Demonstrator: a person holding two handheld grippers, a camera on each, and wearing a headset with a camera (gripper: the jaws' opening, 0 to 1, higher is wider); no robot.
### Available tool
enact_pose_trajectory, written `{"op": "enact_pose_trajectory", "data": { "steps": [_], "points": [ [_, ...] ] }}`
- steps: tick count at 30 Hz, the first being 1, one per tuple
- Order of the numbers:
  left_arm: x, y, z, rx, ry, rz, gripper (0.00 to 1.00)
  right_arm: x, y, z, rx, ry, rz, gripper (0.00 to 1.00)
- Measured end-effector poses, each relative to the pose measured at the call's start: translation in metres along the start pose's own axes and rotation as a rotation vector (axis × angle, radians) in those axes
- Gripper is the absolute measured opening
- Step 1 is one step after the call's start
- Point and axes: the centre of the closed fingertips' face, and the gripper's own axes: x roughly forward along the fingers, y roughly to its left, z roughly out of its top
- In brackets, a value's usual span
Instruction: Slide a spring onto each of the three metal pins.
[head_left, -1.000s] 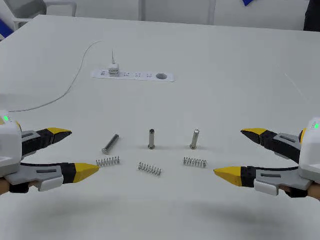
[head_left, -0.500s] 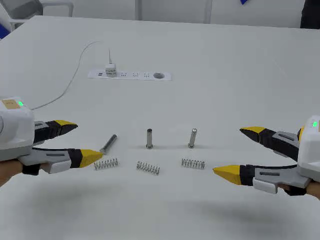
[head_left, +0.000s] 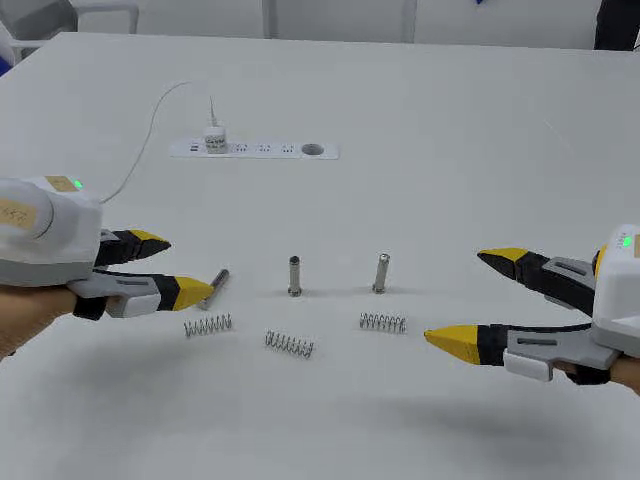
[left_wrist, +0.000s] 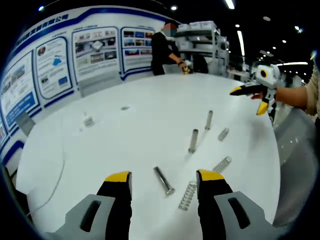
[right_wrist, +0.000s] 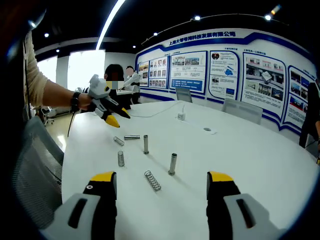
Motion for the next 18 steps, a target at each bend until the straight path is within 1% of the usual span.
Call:
{"op": "enact_pose_trajectory", "data": {
  "steps": [3, 8, 12, 13, 16, 18],
  "points": [
    [0.005, 0.001, 0.001, 0.008, 0.017, 0.001, 0.5, 0.0, 0.0, 0.001, 0.002, -0.003, -0.002, 0.75],
    [0.014, 0.002, 0.0, 0.009, 0.047, 0.0, 0.47, -0.001, 0.0, 0.0, 0.002, 0.0, -0.004, 0.75],
    [0.021, 0.004, -0.005, -0.004, 0.084, 0.005, 0.46, -0.001, -0.001, -0.001, 0.003, 0.002, -0.006, 0.75],
    [0.023, 0.005, -0.008, -0.007, 0.103, 0.009, 0.45, -0.001, -0.001, -0.001, 0.004, 0.002, -0.006, 0.75],
    [0.028, 0.006, -0.01, -0.016, 0.129, 0.01, 0.44, -0.001, -0.002, -0.002, 0.005, 0.001, -0.007, 0.74],
    [0.031, 0.007, -0.01, -0.01, 0.145, 0.016, 0.42, -0.002, -0.002, -0.002, 0.006, 0.002, -0.008, 0.74]
  ]
}}
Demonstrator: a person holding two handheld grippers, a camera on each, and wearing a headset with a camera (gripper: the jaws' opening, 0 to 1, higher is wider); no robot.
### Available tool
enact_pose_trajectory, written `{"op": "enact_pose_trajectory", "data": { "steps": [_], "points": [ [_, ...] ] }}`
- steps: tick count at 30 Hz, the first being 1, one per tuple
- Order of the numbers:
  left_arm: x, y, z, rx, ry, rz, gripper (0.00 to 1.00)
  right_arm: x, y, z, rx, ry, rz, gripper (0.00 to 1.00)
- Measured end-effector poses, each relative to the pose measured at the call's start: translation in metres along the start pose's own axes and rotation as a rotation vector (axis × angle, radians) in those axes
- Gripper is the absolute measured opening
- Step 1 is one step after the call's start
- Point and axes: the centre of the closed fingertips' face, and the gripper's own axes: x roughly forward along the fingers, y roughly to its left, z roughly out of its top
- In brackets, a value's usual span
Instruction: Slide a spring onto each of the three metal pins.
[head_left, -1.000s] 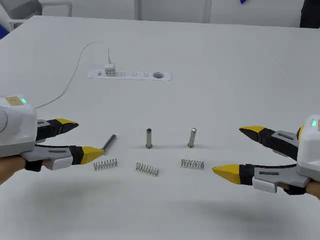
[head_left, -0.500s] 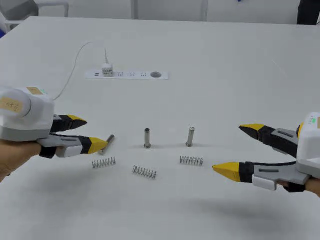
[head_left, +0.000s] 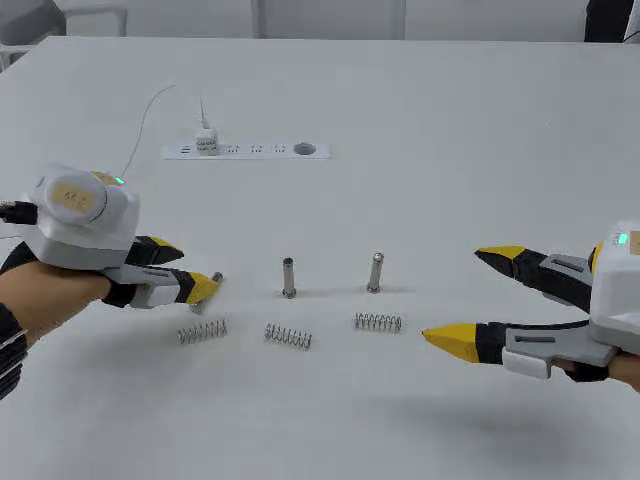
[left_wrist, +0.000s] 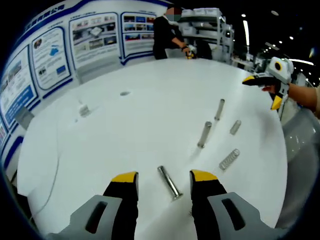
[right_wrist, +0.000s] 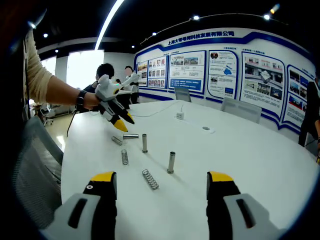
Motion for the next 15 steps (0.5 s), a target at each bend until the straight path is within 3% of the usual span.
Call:
{"op": "enact_pose_trajectory", "data": {
  "steps": [15],
  "points": [
    [0.019, 0.002, -0.004, 0.002, 0.106, 0.04, 0.29, 0.001, -0.002, -0.005, 0.003, 0.01, 0.002, 0.74]
  ]
}}
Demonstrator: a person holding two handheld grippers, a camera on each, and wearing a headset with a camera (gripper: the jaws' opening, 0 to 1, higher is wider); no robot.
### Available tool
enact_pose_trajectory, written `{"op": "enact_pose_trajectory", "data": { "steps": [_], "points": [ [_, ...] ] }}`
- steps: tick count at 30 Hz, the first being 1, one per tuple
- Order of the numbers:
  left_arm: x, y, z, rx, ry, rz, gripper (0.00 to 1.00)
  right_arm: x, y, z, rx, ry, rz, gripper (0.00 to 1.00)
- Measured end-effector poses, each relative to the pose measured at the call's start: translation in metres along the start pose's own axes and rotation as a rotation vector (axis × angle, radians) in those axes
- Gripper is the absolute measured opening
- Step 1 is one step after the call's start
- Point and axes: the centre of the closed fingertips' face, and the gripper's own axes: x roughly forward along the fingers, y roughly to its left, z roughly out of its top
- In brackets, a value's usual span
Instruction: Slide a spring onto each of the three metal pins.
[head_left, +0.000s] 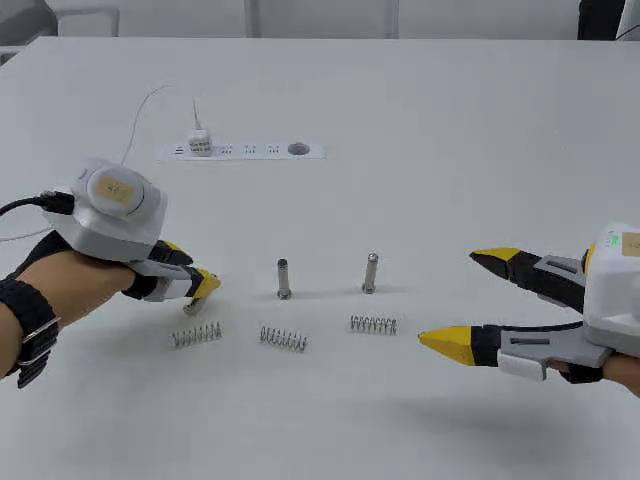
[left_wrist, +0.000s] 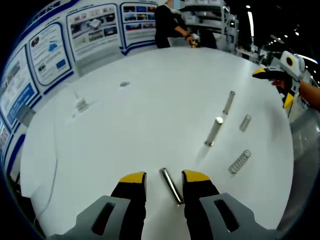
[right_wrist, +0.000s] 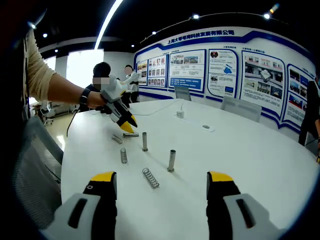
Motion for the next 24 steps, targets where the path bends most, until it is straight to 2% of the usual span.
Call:
{"op": "enact_pose_trajectory", "data": {
  "steps": [14, 24],
  "points": [
    [0.013, -0.003, -0.005, -0.036, 0.078, 0.019, 0.17, -0.001, 0.001, -0.001, 0.003, 0.004, 0.0, 0.74],
    [0.016, 0.0, -0.011, -0.055, 0.143, 0.05, 0.14, -0.002, -0.001, -0.004, 0.005, 0.005, -0.001, 0.74]
  ]
}}
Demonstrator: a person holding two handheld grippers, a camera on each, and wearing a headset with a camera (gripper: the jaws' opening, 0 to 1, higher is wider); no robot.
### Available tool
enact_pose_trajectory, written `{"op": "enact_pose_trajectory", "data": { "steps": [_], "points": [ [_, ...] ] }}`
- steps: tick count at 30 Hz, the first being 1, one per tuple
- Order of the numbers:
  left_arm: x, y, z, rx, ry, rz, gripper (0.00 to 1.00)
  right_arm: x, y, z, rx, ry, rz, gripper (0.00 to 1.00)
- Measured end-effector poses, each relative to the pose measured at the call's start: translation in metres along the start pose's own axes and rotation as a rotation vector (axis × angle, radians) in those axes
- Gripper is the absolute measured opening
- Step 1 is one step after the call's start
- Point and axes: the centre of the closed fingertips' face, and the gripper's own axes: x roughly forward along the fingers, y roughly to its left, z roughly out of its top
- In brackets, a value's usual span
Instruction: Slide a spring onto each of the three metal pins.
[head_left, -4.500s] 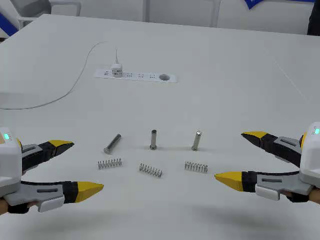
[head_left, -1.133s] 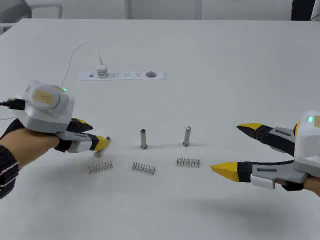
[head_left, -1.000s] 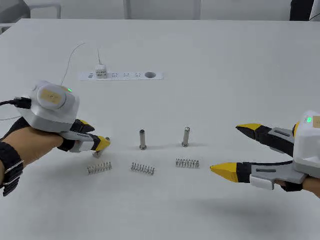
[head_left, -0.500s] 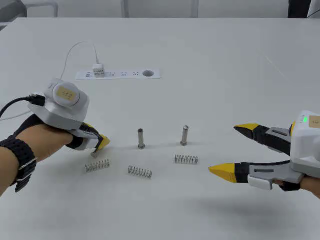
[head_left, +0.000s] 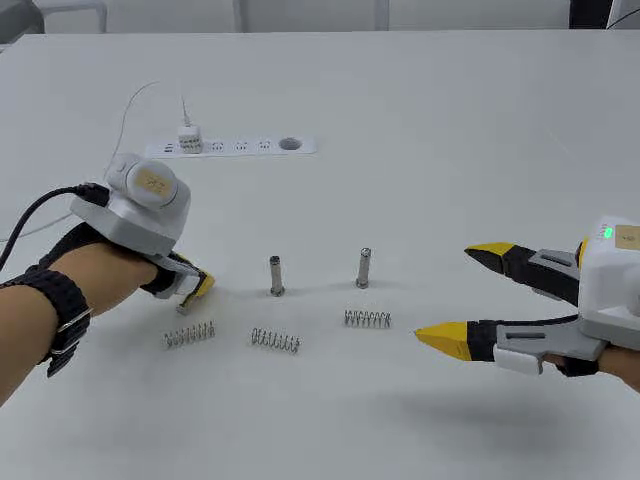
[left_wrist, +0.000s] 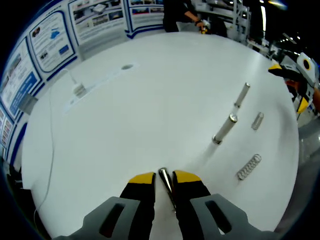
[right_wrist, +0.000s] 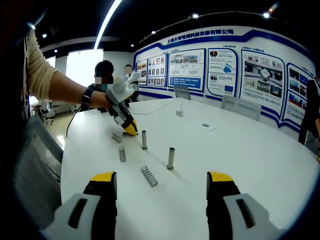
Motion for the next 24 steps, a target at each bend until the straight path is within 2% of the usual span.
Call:
{"op": "enact_pose_trajectory", "data": {
  "steps": [7, 24],
  "points": [
    [0.0023, 0.0029, -0.0002, -0.012, 0.013, 0.011, 0.11, -0.0007, -0.0013, -0.0011, 0.002, 0.001, -0.002, 0.74],
    [0.0059, 0.0023, -0.0027, -0.015, 0.091, 0.038, 0.1, -0.0008, -0.0021, -0.0034, 0.005, 0.005, 0.002, 0.74]
  ]
}}
